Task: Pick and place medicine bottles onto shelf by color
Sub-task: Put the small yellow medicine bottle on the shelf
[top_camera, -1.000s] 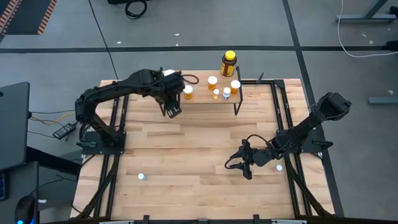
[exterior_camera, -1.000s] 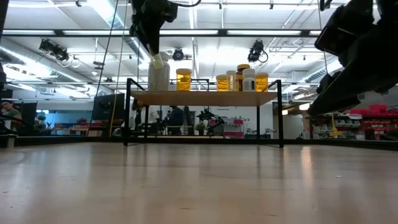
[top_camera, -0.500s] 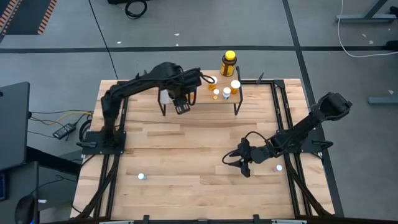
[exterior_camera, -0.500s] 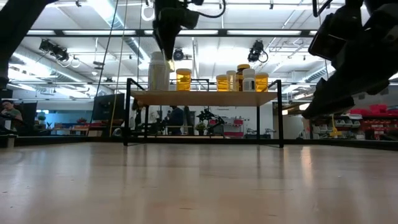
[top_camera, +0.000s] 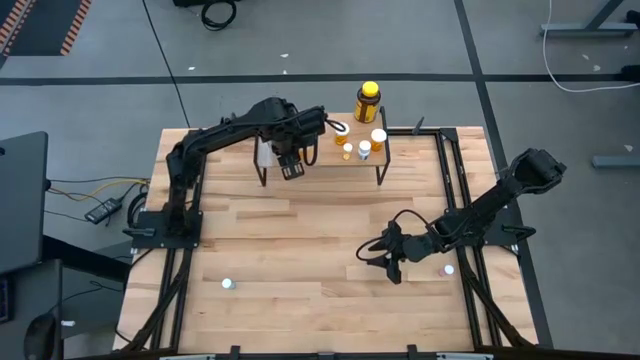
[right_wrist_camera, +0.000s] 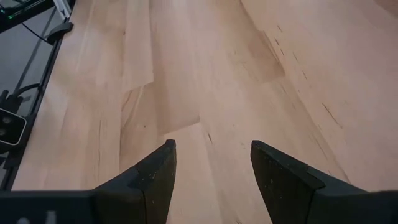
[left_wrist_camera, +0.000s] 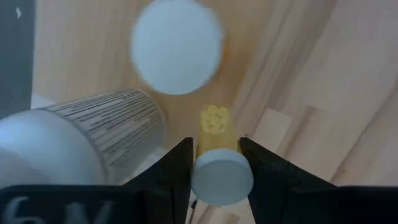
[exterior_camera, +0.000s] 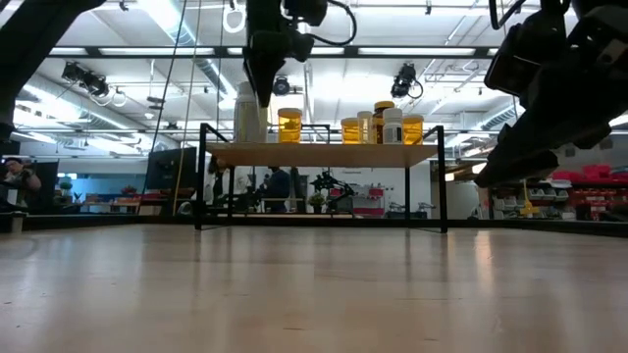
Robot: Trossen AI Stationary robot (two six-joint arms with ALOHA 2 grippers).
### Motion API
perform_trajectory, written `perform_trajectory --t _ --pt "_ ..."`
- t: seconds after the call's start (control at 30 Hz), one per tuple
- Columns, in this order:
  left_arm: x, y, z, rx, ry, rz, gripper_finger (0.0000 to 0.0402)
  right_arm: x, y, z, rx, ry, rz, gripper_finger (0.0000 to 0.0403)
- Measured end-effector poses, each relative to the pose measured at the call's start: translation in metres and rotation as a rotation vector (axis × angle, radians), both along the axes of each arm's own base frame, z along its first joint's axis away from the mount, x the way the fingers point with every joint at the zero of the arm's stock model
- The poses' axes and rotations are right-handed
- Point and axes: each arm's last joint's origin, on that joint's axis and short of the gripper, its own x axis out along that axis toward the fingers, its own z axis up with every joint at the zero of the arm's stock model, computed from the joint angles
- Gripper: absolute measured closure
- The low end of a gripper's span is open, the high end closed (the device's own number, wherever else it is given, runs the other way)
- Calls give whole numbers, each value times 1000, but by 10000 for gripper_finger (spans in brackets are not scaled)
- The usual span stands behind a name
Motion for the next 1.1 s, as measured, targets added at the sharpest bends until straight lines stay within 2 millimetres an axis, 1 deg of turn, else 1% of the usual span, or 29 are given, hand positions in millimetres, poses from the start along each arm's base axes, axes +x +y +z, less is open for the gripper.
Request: perform_trajectory --t 0.3,0.47,0.83,1.1 --pt "-3 8 0 3 8 -8 271 -1 2 0 22 1 -7 189" --pt "-2 6 0 7 26 -78 271 -2 5 0 21 1 7 189" --pt "-4 8 1 21 38 -98 271 -3 7 0 37 2 6 189" --pt "-5 4 4 -2 21 -124 271 -5 10 0 43 3 21 189"
